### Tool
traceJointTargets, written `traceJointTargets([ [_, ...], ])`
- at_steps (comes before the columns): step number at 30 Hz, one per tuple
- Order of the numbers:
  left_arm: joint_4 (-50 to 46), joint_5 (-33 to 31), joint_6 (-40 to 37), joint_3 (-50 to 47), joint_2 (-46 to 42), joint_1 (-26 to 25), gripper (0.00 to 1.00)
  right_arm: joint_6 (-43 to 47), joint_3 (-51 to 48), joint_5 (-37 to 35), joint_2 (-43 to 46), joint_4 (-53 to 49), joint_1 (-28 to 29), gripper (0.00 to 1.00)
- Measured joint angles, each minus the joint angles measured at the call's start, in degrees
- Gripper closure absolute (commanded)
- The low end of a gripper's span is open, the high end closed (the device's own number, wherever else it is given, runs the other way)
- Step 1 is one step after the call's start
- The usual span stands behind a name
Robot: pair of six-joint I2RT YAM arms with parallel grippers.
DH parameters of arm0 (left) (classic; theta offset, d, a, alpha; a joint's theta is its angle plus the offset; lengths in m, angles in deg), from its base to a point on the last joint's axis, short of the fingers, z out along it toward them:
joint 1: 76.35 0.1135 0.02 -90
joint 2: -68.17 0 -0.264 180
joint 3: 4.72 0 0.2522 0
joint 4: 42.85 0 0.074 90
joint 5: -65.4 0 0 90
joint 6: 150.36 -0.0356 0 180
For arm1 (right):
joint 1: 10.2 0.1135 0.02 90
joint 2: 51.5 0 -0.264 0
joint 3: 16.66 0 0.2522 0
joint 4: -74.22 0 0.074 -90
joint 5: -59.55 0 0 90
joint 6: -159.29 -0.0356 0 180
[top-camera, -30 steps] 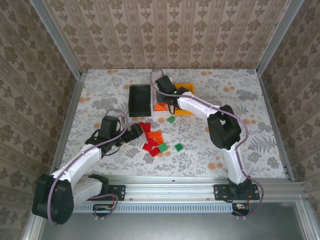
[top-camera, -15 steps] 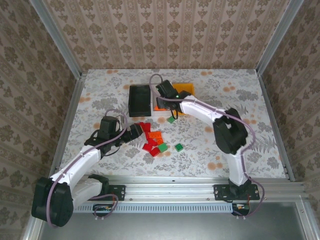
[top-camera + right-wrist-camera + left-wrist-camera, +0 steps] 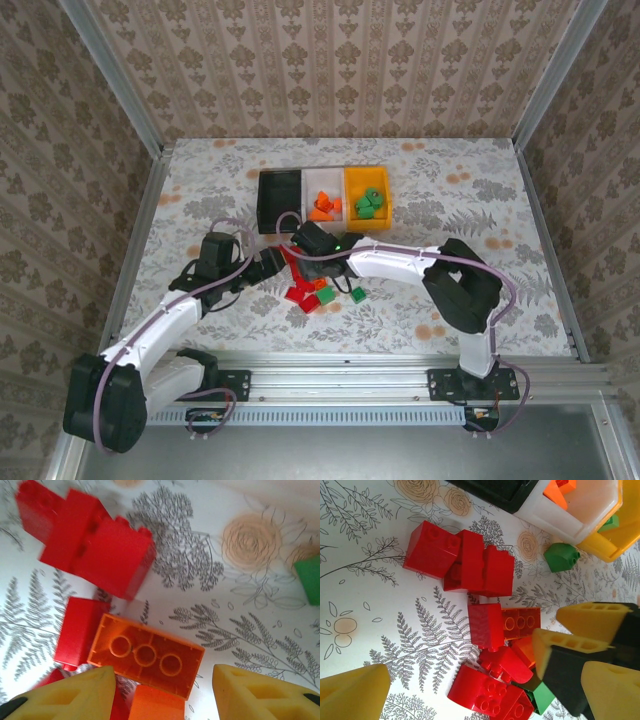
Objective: Sort the legos into containers by color
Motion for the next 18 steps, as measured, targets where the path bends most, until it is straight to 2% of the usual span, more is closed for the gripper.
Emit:
traceJointTargets([
  [11,0.1,-0.2,0.0,-0.7,-1.2,0.0,0.0,-0.1,-1.3,-1.0,-1.8,0.2,-4.3,0.48],
  [18,0.2,-0.4,0.0,-0.7,-1.2,0.0,0.0,0.2,-5.4,-4.0,1.6,0.3,-7.8,0.46],
])
